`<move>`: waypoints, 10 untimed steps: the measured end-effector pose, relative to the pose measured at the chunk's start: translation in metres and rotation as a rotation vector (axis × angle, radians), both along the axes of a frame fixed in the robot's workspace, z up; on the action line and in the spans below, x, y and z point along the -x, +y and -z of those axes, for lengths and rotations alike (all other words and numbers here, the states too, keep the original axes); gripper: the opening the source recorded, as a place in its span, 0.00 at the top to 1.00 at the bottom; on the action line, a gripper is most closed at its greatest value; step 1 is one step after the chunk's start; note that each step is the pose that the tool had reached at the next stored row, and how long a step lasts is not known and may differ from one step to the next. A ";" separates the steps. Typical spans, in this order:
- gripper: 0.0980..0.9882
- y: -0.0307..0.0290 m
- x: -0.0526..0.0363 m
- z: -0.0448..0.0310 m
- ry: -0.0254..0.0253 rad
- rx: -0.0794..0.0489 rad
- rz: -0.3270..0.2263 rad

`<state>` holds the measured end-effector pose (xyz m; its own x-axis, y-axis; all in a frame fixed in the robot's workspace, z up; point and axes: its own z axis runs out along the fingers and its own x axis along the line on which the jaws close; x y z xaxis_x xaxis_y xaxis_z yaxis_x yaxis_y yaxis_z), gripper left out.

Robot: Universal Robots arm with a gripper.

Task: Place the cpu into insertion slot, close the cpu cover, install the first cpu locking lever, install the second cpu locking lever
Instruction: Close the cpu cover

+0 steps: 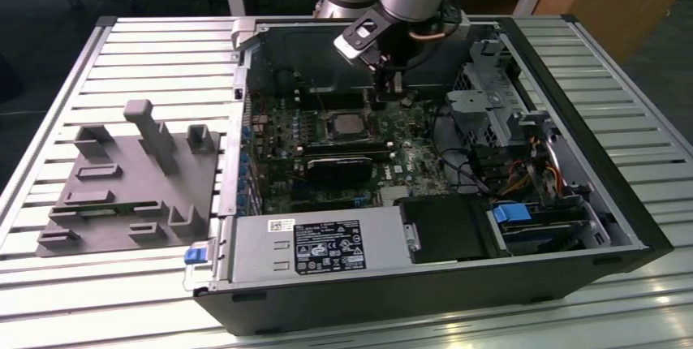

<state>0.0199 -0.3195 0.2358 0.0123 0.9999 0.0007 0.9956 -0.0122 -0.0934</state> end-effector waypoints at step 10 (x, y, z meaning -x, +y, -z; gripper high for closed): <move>1.00 0.0000 0.0142 0.0007 -0.0124 0.000 -0.001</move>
<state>0.0057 -0.3194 0.2351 0.0117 0.9999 0.0011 0.9966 -0.0115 -0.0811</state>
